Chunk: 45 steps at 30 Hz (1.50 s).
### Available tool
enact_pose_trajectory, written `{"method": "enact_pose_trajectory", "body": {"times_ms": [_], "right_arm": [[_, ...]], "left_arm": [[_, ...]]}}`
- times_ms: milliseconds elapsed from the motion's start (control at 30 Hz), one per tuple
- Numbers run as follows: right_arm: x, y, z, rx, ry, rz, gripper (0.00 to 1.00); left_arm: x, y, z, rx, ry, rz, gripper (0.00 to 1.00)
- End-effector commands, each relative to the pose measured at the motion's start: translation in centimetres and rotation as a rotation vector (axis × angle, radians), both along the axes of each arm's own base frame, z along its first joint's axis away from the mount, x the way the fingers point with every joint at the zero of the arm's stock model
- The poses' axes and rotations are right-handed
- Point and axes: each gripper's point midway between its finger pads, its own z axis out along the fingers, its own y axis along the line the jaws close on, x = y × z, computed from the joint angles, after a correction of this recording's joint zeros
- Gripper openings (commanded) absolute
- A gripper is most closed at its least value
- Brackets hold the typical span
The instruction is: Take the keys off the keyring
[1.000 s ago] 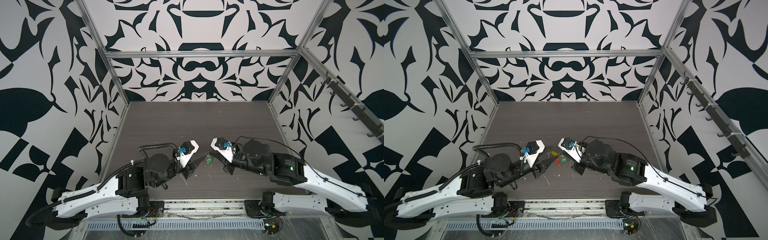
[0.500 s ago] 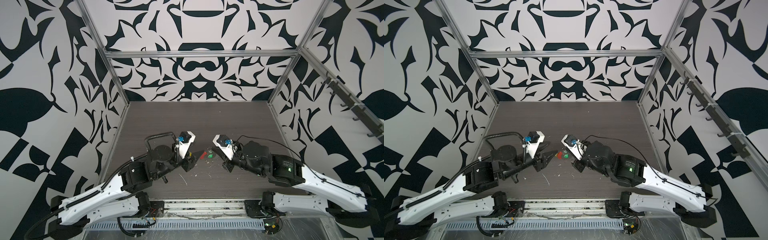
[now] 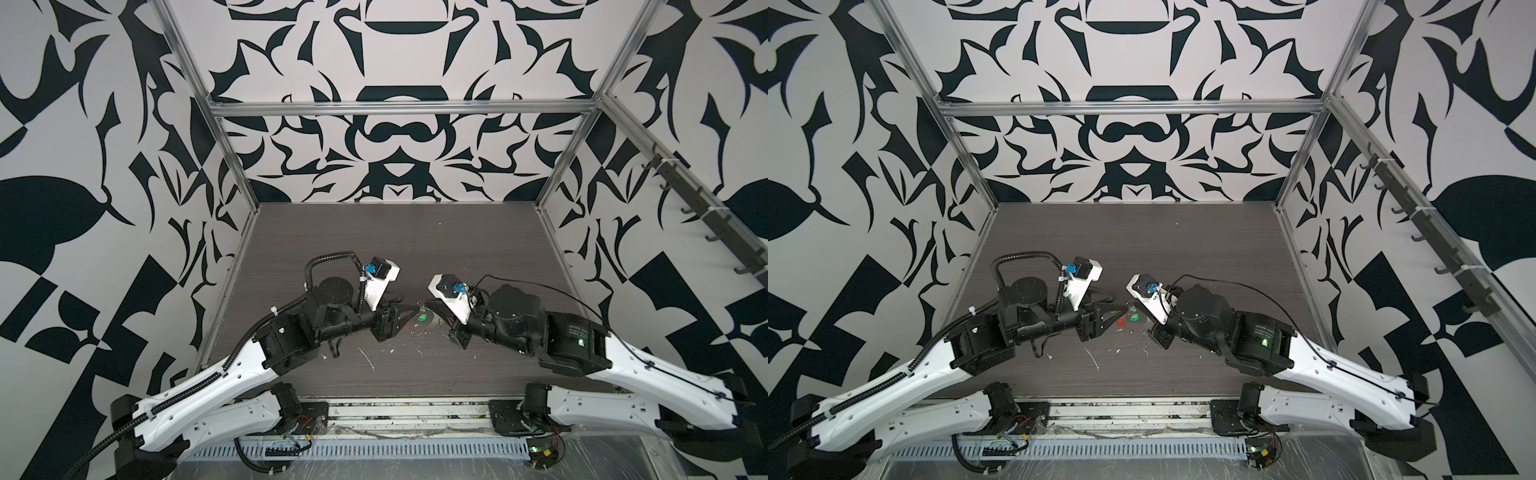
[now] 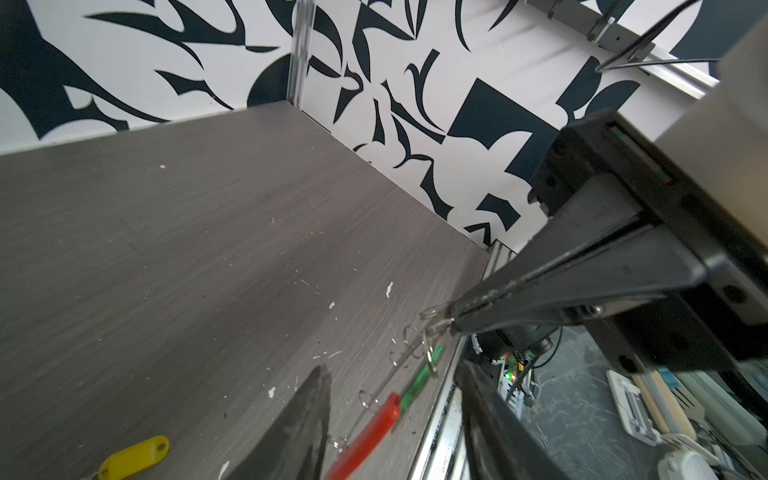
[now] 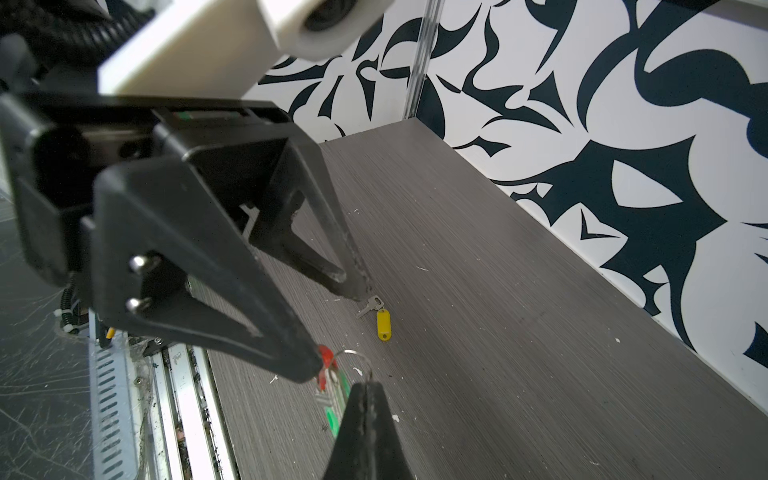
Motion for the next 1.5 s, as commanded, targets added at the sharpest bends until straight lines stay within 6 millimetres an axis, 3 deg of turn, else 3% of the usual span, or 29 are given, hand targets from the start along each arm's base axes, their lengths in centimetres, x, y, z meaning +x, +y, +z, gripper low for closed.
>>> {"method": "enact_pose_trajectory", "body": {"times_ms": [0, 233, 500, 800, 1133, 1467], "right_arm": [[0.1, -0.1, 1.4, 0.071, -0.005, 0.006, 0.0], [0.3, -0.2, 1.2, 0.08, 0.015, 0.008, 0.0], [0.3, 0.1, 1.2, 0.08, 0.023, 0.02, 0.0], [0.1, 0.5, 1.1, 0.076, 0.035, 0.039, 0.0], [0.3, 0.4, 1.2, 0.076, 0.027, 0.027, 0.0], [0.2, 0.3, 1.4, 0.084, 0.026, 0.032, 0.0]], "left_arm": [[-0.5, -0.2, 1.7, -0.055, 0.014, -0.031, 0.51], [-0.3, -0.6, 1.5, -0.038, 0.018, -0.033, 0.4], [-0.1, -1.1, 1.2, -0.026, 0.018, -0.041, 0.41], [0.4, -1.1, 1.4, -0.024, 0.011, -0.039, 0.27], [0.0, -1.5, 0.7, -0.017, 0.057, -0.062, 0.33], [0.0, -1.7, 0.2, -0.011, 0.07, -0.066, 0.15]]}}
